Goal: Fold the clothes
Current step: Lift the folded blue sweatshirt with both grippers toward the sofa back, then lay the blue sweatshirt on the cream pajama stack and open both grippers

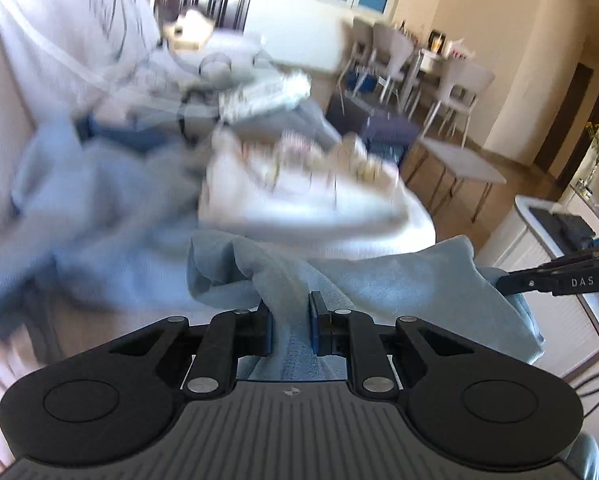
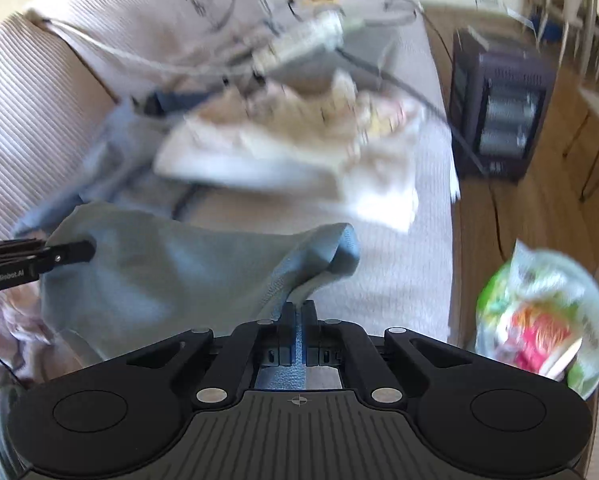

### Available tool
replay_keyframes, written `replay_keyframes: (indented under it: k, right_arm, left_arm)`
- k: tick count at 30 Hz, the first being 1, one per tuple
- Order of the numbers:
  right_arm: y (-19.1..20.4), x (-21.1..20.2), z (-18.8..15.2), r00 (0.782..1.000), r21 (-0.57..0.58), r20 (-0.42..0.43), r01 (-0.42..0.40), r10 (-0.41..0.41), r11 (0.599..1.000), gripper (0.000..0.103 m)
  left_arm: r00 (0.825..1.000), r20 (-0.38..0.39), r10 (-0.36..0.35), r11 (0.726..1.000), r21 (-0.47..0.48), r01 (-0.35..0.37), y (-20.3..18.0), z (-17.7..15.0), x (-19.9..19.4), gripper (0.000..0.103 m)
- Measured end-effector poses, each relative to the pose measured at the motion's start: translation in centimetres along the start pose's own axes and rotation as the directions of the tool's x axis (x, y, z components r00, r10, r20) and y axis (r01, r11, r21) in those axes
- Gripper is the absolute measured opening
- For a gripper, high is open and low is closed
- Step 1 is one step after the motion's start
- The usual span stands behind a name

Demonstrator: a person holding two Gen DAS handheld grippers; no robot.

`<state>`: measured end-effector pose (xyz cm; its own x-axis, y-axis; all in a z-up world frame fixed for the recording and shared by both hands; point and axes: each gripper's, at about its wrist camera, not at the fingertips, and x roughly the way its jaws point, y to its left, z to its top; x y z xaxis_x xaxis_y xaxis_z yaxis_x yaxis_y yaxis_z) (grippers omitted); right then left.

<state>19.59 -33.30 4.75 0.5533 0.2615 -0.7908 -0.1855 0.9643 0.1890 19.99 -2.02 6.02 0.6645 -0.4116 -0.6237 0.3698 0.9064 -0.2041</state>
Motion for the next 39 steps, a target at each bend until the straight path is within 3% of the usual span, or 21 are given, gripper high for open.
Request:
replay_keyframes:
  k: [7, 10, 15, 19, 23, 26, 31, 33, 35, 39]
  right_arm:
    - [0.5, -2.7, 5.5, 0.986, -0.045, 0.165, 0.024, -0.016, 0.999, 0.002]
    - [0.1, -2.8, 8.7, 0.972, -0.046, 0.233, 0.053, -0.041, 0.998, 0.002]
    - [-2.0, 0.5, 14.1, 0.961, -0.036, 0.257, 0.112, -0.099, 0.993, 0.002]
    - [-4.5, 5.1, 16.5, 0.967, 0.001, 0.218, 0.133, -0.13, 0.991, 0.002]
    - [-6.6, 9.5, 16.2, 0.983, 0.021, 0.118, 0.137, -0.139, 0.99, 0.002]
    - [-7.9, 11.7, 14.9, 0.991, 0.034, 0.053, 0.12, -0.121, 0.992, 0.002]
    - [-9.0, 14.2, 13.5, 0.996, 0.068, -0.005, 0.093, -0.092, 0.993, 0.003]
    - [-8.8, 14.6, 13.4, 0.996, 0.084, -0.005, 0.093, -0.093, 0.992, 0.004]
    - [-8.7, 14.4, 13.3, 0.995, 0.089, -0.004, 0.099, -0.099, 0.991, 0.007]
    - [-8.4, 11.6, 13.7, 0.992, 0.073, 0.037, 0.115, -0.117, 0.991, 0.008]
  left_arm:
    - [0.991, 0.135, 0.014, 0.996, 0.091, -0.027, -0.4, 8.7, -1.0, 0.015]
    - [0.985, 0.171, 0.017, 0.991, 0.129, -0.04, -0.2, 12.7, 1.5, 0.015]
    - [0.992, 0.123, 0.023, 0.992, 0.117, -0.038, 0.7, 16.7, 7.9, 0.015]
    - [0.997, 0.066, 0.039, 0.991, 0.126, -0.047, 1.2, 16.3, 13.6, 0.015]
    - [0.998, -0.028, 0.055, 0.991, 0.124, -0.051, 2.7, 14.5, 18.1, 0.016]
    - [0.994, -0.064, 0.092, 0.983, 0.165, -0.08, 3.5, 13.0, 19.9, 0.023]
    - [0.993, -0.075, 0.089, 0.979, 0.19, -0.073, 4.1, 12.3, 20.5, 0.029]
    - [0.992, -0.076, 0.1, 0.978, 0.189, -0.084, 3.9, 12.5, 20.2, 0.036]
    - [0.99, -0.073, 0.124, 0.975, 0.192, -0.109, 3.5, 12.9, 18.9, 0.041]
    - [0.985, -0.029, 0.169, 0.955, 0.252, -0.157, 2.6, 13.3, 15.9, 0.041]
